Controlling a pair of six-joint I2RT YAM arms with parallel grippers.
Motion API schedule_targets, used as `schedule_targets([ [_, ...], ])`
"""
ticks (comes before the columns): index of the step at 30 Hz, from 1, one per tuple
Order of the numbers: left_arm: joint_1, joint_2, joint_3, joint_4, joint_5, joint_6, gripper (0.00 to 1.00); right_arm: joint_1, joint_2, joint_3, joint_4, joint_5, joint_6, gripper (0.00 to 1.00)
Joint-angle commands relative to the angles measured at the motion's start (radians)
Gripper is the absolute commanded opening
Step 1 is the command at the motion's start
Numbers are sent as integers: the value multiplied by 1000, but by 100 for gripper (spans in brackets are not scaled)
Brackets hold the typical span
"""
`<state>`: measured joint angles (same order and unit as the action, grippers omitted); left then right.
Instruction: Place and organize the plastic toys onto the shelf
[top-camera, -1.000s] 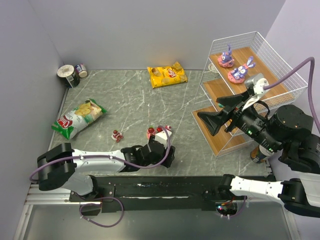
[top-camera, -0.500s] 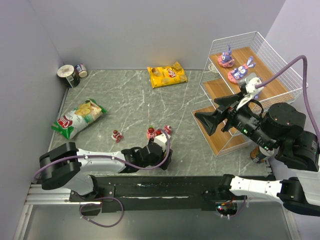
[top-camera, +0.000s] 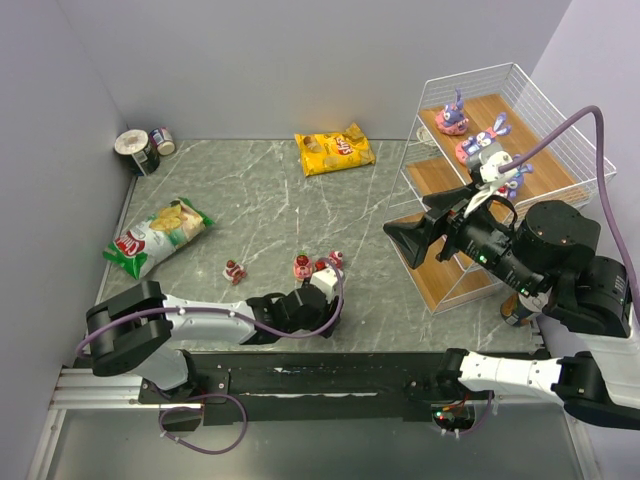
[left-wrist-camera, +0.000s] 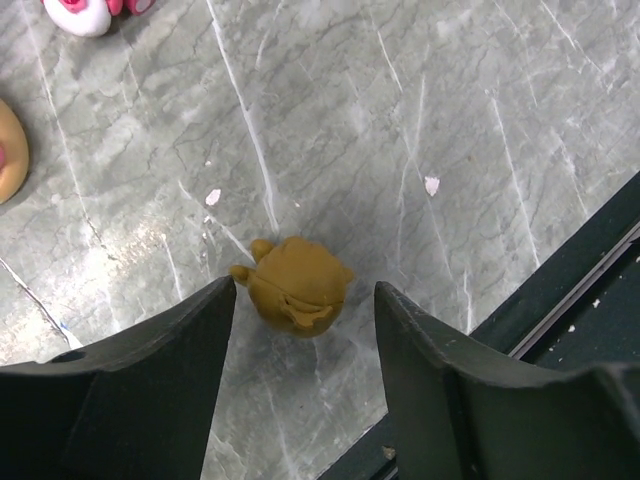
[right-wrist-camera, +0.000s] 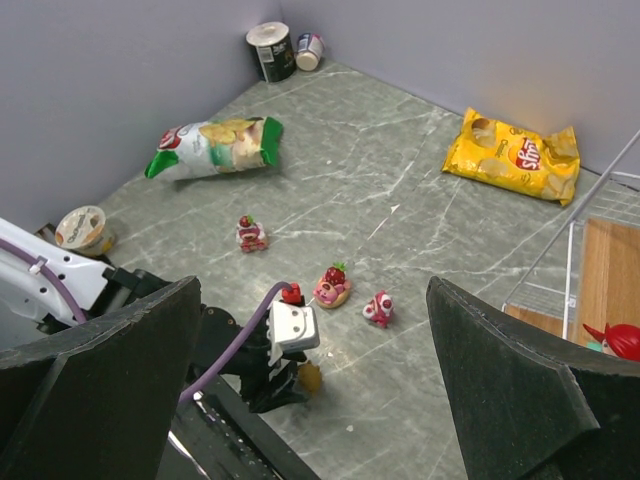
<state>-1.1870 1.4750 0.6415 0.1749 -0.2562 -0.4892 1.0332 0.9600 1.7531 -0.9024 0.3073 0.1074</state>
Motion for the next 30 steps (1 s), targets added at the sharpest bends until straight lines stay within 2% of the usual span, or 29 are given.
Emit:
schedule_targets([
  [1, 12, -5, 10, 51, 20, 21, 62, -2, 0, 31, 17, 19, 0, 100],
  [6, 21, 7, 10, 58, 35, 27, 59, -4, 2, 32, 14, 27, -5, 100],
  [13, 26, 18, 20, 61, 51, 35, 49, -4, 6, 34, 14, 30, -11, 100],
  [16, 26, 27, 26, 60, 54, 37, 43, -4, 8, 36, 16, 33, -12, 100],
  [20, 26, 30, 40, 51, 43, 44, 26, -2, 8, 39, 16, 36, -14, 100],
  [26, 49, 42, 158, -40, 3, 43, 15, -4, 11, 51, 16, 44, -20, 100],
  [30, 75, 48, 297, -107, 34, 57, 14, -2, 3, 51, 23, 55, -28, 100],
])
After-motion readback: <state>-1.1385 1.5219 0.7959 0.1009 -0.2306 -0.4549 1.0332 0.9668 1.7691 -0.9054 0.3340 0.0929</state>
